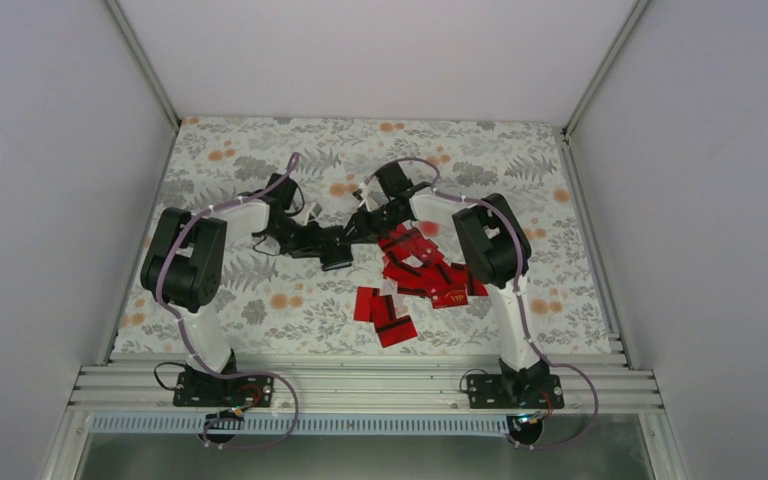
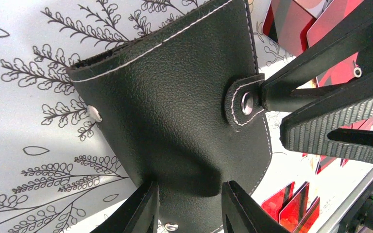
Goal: Put the credit cards into the card holder
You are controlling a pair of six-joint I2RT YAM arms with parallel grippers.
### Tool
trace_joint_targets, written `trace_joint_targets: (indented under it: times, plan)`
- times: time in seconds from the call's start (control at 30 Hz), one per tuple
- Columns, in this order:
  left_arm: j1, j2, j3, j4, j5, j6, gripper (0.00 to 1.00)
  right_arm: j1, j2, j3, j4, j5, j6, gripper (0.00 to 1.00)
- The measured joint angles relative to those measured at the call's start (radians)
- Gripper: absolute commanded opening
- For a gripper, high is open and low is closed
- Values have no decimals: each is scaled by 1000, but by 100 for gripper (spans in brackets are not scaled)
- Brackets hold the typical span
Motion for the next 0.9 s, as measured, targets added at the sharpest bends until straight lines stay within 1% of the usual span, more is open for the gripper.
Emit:
trace_joint_targets:
  times: [0.23, 0.47, 0.9]
  plan:
    - [0, 12, 16, -17, 1, 3, 35, 3, 10, 27, -45, -1, -28, 24]
    - [-9, 14, 35, -43, -28, 7, 36, 5, -4, 37, -101, 44, -54, 24]
    - [-16, 14, 43, -53, -47, 7, 36, 6, -7, 131, -117, 102, -13, 14]
